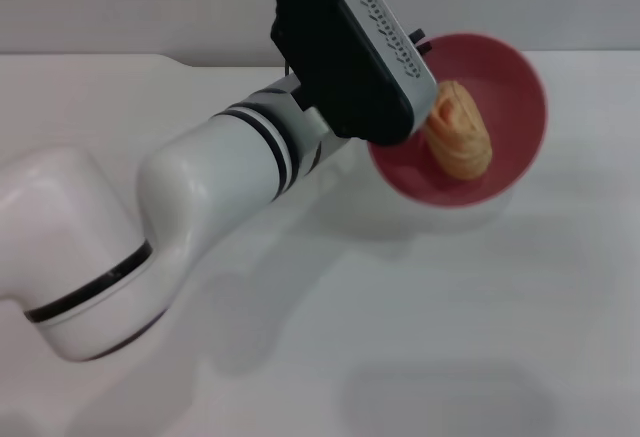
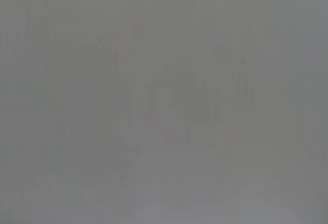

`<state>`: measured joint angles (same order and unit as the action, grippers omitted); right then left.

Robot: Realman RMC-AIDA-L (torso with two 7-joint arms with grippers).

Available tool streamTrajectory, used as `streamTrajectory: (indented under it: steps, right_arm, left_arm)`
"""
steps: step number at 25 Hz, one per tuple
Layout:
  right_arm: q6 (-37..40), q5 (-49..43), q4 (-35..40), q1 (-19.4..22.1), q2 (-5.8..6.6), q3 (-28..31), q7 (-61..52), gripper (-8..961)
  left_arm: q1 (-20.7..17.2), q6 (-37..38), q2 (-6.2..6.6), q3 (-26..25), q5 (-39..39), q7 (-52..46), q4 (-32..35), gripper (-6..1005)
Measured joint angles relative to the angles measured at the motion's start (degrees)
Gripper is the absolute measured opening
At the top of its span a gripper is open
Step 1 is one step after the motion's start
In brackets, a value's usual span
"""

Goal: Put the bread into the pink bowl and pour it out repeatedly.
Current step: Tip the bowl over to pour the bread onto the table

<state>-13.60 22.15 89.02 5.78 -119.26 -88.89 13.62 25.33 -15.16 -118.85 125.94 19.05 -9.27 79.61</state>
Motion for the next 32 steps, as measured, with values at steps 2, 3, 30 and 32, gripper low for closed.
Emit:
streamTrajectory:
  steps: [2,3,30,32]
  right_arm:
    - [-0.27,0.0,0.39,0.01,0.0,0.02,0.0,592]
    - [-0.35,0.0,0.49,0.01,0.0,0.04,0.0,592]
    - [-3.07,0.0,2.04,-0.53,0.0,-0.36,-0.67,591]
    - [-3.32,0.0,2.35,-0.66,0.0,-0.37,-0.7,591]
  left_arm:
    - [0.0,2.07,0.01,-0.79,0.11,-0.64,-0.69,57]
    - [-0.11,2.93,0.03,-1.2,0.27,-0.84,-0.8,57]
    - [-2.14,-2.31,0.42,-6.54,28.42,0.81,-2.62,57]
    - [-2.14,-2.31,0.42,-6.54,28.42,0.81,-2.62,57]
